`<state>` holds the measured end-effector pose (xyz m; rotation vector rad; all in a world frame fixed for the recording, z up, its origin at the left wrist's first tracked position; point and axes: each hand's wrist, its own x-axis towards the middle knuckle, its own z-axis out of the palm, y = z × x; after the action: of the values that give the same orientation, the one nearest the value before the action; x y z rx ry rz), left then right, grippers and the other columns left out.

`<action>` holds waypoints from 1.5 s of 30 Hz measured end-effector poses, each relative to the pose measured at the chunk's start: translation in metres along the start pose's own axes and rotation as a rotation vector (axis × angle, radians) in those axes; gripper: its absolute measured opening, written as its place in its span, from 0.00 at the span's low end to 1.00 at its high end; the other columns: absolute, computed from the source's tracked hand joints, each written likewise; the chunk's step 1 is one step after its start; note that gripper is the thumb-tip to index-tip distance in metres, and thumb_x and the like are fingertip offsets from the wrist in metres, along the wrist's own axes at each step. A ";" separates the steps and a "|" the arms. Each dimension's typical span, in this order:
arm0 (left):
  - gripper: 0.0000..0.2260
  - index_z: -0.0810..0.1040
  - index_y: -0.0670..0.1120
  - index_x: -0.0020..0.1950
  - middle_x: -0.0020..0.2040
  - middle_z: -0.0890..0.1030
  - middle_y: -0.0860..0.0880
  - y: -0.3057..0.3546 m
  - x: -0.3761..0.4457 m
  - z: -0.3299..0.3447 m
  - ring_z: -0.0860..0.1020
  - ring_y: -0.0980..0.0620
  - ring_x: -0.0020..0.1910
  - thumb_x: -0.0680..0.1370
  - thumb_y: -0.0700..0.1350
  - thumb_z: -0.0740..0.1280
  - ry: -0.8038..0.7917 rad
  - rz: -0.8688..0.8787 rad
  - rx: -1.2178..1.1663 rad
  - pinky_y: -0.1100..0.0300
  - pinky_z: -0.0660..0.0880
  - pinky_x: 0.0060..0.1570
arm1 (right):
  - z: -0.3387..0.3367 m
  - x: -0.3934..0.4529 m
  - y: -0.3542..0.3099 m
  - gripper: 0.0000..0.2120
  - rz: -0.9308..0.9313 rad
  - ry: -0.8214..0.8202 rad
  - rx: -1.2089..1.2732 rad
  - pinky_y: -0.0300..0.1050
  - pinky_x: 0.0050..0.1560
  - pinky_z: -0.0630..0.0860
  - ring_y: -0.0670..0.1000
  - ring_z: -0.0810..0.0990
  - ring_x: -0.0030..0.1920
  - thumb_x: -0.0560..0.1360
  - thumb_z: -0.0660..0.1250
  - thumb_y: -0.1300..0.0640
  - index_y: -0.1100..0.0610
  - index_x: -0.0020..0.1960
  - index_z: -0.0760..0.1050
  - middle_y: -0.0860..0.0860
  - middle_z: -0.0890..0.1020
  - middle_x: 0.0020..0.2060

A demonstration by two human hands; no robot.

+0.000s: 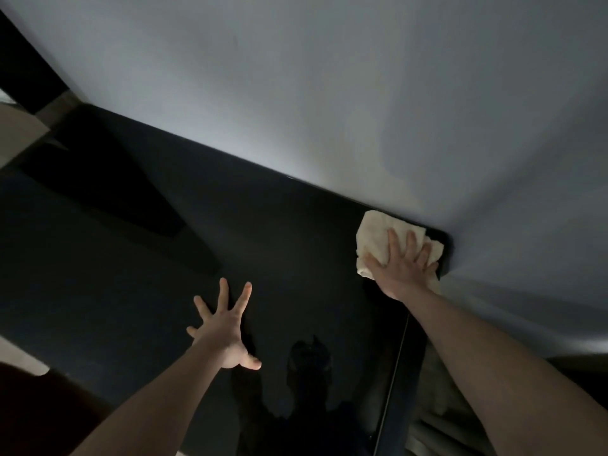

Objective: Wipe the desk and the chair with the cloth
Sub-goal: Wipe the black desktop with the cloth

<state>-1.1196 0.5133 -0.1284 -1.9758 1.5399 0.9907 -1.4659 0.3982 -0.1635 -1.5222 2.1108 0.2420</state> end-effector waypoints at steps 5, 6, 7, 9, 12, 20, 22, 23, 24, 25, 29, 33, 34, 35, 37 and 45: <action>0.73 0.24 0.69 0.77 0.77 0.18 0.54 0.001 -0.003 -0.001 0.30 0.28 0.80 0.61 0.60 0.86 0.003 -0.007 0.007 0.22 0.55 0.74 | 0.011 -0.020 0.002 0.42 -0.037 -0.023 -0.018 0.73 0.80 0.38 0.67 0.32 0.83 0.79 0.46 0.24 0.38 0.84 0.32 0.51 0.33 0.85; 0.73 0.24 0.69 0.77 0.77 0.18 0.54 0.002 -0.003 -0.001 0.30 0.28 0.80 0.61 0.61 0.86 0.003 -0.009 0.010 0.22 0.56 0.74 | 0.019 -0.031 0.003 0.41 -0.058 -0.031 -0.022 0.74 0.79 0.38 0.67 0.32 0.82 0.80 0.46 0.24 0.39 0.84 0.31 0.52 0.32 0.84; 0.73 0.24 0.69 0.77 0.77 0.18 0.53 0.003 -0.003 -0.001 0.30 0.28 0.79 0.61 0.61 0.86 0.001 -0.011 0.012 0.21 0.56 0.74 | 0.030 -0.046 0.006 0.41 -0.079 -0.039 -0.029 0.75 0.79 0.38 0.67 0.31 0.82 0.80 0.45 0.25 0.39 0.84 0.31 0.52 0.31 0.84; 0.73 0.24 0.69 0.77 0.77 0.18 0.53 0.001 -0.005 0.000 0.29 0.27 0.79 0.61 0.60 0.86 0.004 -0.010 0.008 0.21 0.56 0.73 | 0.050 -0.086 0.013 0.41 -0.118 -0.071 -0.059 0.76 0.79 0.39 0.68 0.30 0.82 0.79 0.42 0.24 0.40 0.84 0.30 0.52 0.29 0.83; 0.73 0.25 0.69 0.78 0.77 0.18 0.53 -0.001 -0.007 -0.001 0.29 0.27 0.79 0.61 0.61 0.86 0.009 0.003 -0.009 0.20 0.55 0.73 | 0.081 -0.158 0.021 0.44 -0.141 -0.134 -0.129 0.75 0.80 0.40 0.68 0.29 0.81 0.71 0.30 0.23 0.39 0.82 0.26 0.52 0.26 0.82; 0.72 0.26 0.67 0.79 0.78 0.19 0.51 -0.006 -0.005 0.000 0.29 0.27 0.79 0.61 0.62 0.86 0.026 0.043 -0.008 0.20 0.55 0.73 | 0.100 -0.185 0.012 0.40 -0.056 -0.128 -0.125 0.75 0.80 0.39 0.67 0.24 0.80 0.75 0.37 0.25 0.38 0.76 0.19 0.51 0.22 0.80; 0.72 0.27 0.67 0.79 0.78 0.19 0.51 -0.009 -0.005 0.002 0.29 0.27 0.79 0.61 0.63 0.86 0.022 0.047 -0.006 0.20 0.55 0.73 | 0.099 -0.180 0.007 0.41 -0.034 -0.130 -0.122 0.75 0.80 0.39 0.67 0.25 0.80 0.75 0.38 0.24 0.38 0.78 0.20 0.51 0.21 0.79; 0.72 0.27 0.67 0.79 0.78 0.19 0.51 -0.009 -0.004 0.003 0.29 0.27 0.79 0.60 0.63 0.86 0.021 0.049 -0.002 0.20 0.55 0.73 | 0.098 -0.175 0.005 0.42 -0.024 -0.127 -0.121 0.75 0.80 0.39 0.67 0.25 0.80 0.75 0.39 0.24 0.38 0.78 0.20 0.51 0.20 0.78; 0.73 0.27 0.67 0.79 0.78 0.19 0.51 -0.009 -0.003 0.003 0.29 0.27 0.79 0.60 0.63 0.86 0.020 0.049 0.000 0.20 0.55 0.73 | 0.095 -0.169 0.003 0.42 -0.017 -0.125 -0.114 0.75 0.80 0.38 0.67 0.25 0.80 0.77 0.40 0.24 0.38 0.79 0.21 0.50 0.20 0.78; 0.73 0.27 0.67 0.79 0.78 0.19 0.51 -0.008 -0.002 0.002 0.29 0.27 0.79 0.60 0.63 0.86 0.022 0.048 -0.001 0.20 0.54 0.73 | 0.091 -0.161 0.000 0.42 -0.015 -0.120 -0.101 0.75 0.79 0.37 0.67 0.24 0.80 0.78 0.42 0.24 0.38 0.80 0.22 0.50 0.20 0.78; 0.71 0.28 0.66 0.80 0.79 0.21 0.51 -0.008 -0.001 0.001 0.29 0.27 0.79 0.61 0.64 0.85 0.032 0.060 0.017 0.21 0.54 0.74 | 0.083 -0.139 -0.010 0.43 0.004 -0.111 -0.073 0.75 0.78 0.34 0.67 0.26 0.81 0.80 0.47 0.25 0.38 0.81 0.25 0.51 0.20 0.78; 0.64 0.33 0.64 0.83 0.82 0.26 0.56 -0.028 -0.010 0.004 0.32 0.29 0.81 0.68 0.64 0.81 0.037 0.171 0.087 0.26 0.55 0.77 | 0.083 -0.132 -0.014 0.43 0.033 -0.113 -0.049 0.76 0.78 0.37 0.68 0.27 0.80 0.80 0.48 0.26 0.38 0.82 0.25 0.51 0.20 0.78; 0.61 0.36 0.63 0.84 0.83 0.29 0.57 -0.039 -0.013 0.002 0.34 0.31 0.82 0.70 0.62 0.81 0.044 0.211 0.109 0.30 0.58 0.78 | 0.082 -0.132 -0.015 0.43 0.040 -0.109 -0.044 0.77 0.78 0.37 0.68 0.27 0.80 0.80 0.48 0.26 0.38 0.82 0.25 0.50 0.20 0.78; 0.58 0.39 0.61 0.85 0.84 0.32 0.57 -0.052 -0.016 -0.001 0.36 0.35 0.84 0.71 0.60 0.80 0.061 0.241 0.129 0.34 0.62 0.78 | 0.081 -0.133 -0.017 0.43 0.049 -0.105 -0.033 0.77 0.78 0.38 0.68 0.28 0.81 0.80 0.48 0.26 0.38 0.82 0.26 0.50 0.20 0.78; 0.56 0.42 0.60 0.86 0.86 0.36 0.56 -0.086 -0.021 -0.006 0.42 0.40 0.85 0.72 0.58 0.80 0.103 0.233 0.146 0.40 0.66 0.78 | 0.078 -0.137 -0.026 0.42 0.073 -0.102 -0.003 0.77 0.78 0.38 0.68 0.29 0.81 0.79 0.48 0.26 0.37 0.82 0.27 0.49 0.23 0.79; 0.57 0.40 0.60 0.86 0.86 0.36 0.52 -0.257 -0.019 -0.038 0.41 0.35 0.84 0.71 0.64 0.78 0.116 -0.027 0.097 0.35 0.56 0.80 | 0.094 -0.150 -0.116 0.44 0.207 -0.147 0.060 0.80 0.77 0.43 0.75 0.33 0.80 0.79 0.47 0.26 0.41 0.83 0.28 0.55 0.27 0.80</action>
<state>-0.8664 0.5701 -0.1110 -2.0112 1.5872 0.7885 -1.2950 0.5227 -0.1489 -1.2140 2.1376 0.3502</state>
